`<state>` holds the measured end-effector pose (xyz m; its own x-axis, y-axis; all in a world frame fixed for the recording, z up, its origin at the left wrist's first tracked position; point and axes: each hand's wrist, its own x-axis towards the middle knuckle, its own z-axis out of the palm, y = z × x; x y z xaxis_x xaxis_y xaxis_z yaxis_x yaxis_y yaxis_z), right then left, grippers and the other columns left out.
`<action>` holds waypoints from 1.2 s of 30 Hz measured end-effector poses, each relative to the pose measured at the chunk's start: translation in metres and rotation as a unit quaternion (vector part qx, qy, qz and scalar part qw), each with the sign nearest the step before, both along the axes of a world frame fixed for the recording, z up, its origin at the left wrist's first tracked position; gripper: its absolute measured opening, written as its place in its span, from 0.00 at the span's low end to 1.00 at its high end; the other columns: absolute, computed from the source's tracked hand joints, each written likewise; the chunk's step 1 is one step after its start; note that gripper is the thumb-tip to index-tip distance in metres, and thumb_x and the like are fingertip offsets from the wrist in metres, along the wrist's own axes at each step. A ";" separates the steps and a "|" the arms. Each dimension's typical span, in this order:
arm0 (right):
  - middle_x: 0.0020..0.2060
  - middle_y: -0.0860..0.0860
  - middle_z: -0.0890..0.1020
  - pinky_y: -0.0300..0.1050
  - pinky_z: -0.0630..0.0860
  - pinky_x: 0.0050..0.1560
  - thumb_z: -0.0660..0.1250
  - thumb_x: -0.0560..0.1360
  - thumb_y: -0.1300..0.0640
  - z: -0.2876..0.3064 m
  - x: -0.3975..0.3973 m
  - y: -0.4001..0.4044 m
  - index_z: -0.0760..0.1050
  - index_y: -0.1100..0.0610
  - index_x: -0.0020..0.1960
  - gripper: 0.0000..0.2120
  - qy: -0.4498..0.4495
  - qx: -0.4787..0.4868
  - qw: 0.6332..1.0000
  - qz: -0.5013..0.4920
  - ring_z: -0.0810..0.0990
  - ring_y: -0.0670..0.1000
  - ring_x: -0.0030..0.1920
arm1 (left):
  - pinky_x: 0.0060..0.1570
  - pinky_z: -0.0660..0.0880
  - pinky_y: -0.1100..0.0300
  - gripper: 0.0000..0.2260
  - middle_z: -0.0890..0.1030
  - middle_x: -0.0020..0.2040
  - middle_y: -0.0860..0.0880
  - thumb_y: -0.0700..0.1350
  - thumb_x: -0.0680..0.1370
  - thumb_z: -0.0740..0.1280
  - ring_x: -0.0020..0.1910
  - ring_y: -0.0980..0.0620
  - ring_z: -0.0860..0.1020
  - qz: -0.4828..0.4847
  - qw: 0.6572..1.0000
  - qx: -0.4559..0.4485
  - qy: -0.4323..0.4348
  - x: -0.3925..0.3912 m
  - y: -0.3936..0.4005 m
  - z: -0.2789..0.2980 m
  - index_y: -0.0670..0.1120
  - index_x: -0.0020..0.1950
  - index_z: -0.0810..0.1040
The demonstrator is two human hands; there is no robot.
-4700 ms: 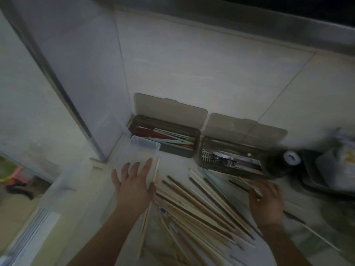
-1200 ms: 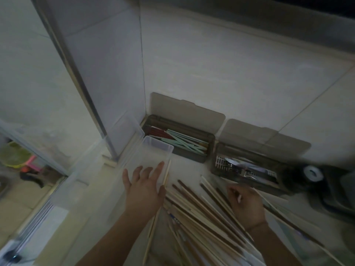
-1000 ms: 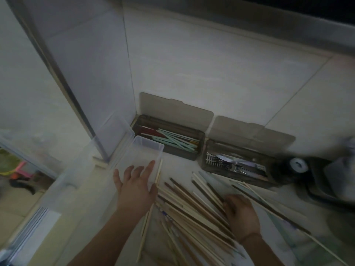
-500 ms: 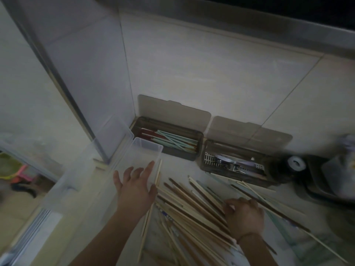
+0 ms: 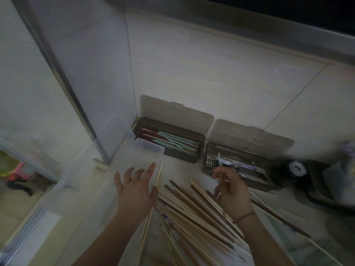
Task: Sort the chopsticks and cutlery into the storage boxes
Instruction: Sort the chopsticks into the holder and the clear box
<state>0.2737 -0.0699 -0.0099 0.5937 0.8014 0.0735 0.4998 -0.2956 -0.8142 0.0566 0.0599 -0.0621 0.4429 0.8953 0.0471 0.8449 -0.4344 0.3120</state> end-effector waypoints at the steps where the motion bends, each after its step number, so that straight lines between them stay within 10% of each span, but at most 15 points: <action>1: 0.42 0.43 0.79 0.43 0.76 0.38 0.58 0.79 0.68 -0.005 -0.002 0.006 0.73 0.41 0.51 0.20 -0.036 -0.012 0.999 0.030 0.79 0.46 0.37 | 0.69 0.42 0.37 0.31 0.78 0.63 0.50 0.55 0.72 0.68 0.69 0.41 0.67 0.001 1.000 0.000 0.003 0.000 0.000 0.001 0.58 0.75 0.64; 4: 0.43 0.42 0.80 0.41 0.73 0.37 0.58 0.80 0.60 -0.011 -0.006 0.032 0.66 0.43 0.60 0.14 -0.140 -0.087 0.983 0.085 0.77 0.45 0.37 | 0.70 0.37 0.39 0.31 0.76 0.65 0.51 0.57 0.74 0.65 0.72 0.43 0.64 0.008 1.000 -0.011 0.011 0.000 0.000 0.003 0.59 0.76 0.60; 11: 0.47 0.56 0.77 0.46 0.68 0.40 0.59 0.77 0.59 -0.011 0.003 0.128 0.69 0.54 0.48 0.02 -0.225 -0.144 0.952 0.152 0.76 0.60 0.45 | 0.67 0.26 0.43 0.32 0.71 0.69 0.54 0.61 0.74 0.61 0.74 0.45 0.59 0.013 0.999 -0.020 0.023 -0.001 0.003 0.002 0.63 0.77 0.53; 17: 0.52 0.54 0.75 0.46 0.57 0.47 0.53 0.80 0.41 -0.033 0.007 0.181 0.71 0.52 0.53 0.17 -0.283 -0.170 0.923 0.197 0.69 0.56 0.53 | 0.70 0.42 0.38 0.31 0.78 0.62 0.51 0.57 0.71 0.69 0.69 0.41 0.68 0.002 1.000 -0.021 -0.012 -0.001 0.000 0.001 0.59 0.74 0.65; 23: 0.64 0.55 0.73 0.50 0.63 0.65 0.52 0.81 0.43 -0.053 0.000 0.177 0.71 0.55 0.66 0.22 -0.234 -0.204 0.915 0.259 0.66 0.57 0.64 | 0.71 0.43 0.37 0.31 0.78 0.62 0.51 0.57 0.71 0.69 0.69 0.41 0.68 -0.001 1.000 -0.015 -0.009 0.000 -0.001 0.000 0.58 0.74 0.65; 30: 0.49 0.54 0.81 0.49 0.72 0.59 0.61 0.77 0.56 -0.043 0.012 0.089 0.80 0.59 0.51 0.10 -0.284 0.040 0.953 0.093 0.75 0.57 0.54 | 0.69 0.31 0.42 0.31 0.71 0.70 0.54 0.60 0.76 0.60 0.74 0.45 0.58 0.007 1.000 -0.024 0.011 0.001 0.000 0.003 0.62 0.77 0.53; 36: 0.42 0.56 0.84 0.54 0.78 0.45 0.56 0.74 0.53 -0.073 0.043 -0.036 0.83 0.59 0.44 0.17 -0.345 -0.108 0.931 -0.051 0.81 0.61 0.43 | 0.70 0.40 0.38 0.30 0.76 0.65 0.51 0.57 0.73 0.64 0.71 0.42 0.65 -0.001 1.000 -0.022 -0.003 0.001 0.000 0.001 0.59 0.75 0.62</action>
<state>0.3166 -0.1064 -0.0832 0.5378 0.7844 0.3090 0.8427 -0.4892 -0.2249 0.0573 0.0602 -0.0609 0.4453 0.8953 0.0115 0.8414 -0.4228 0.3365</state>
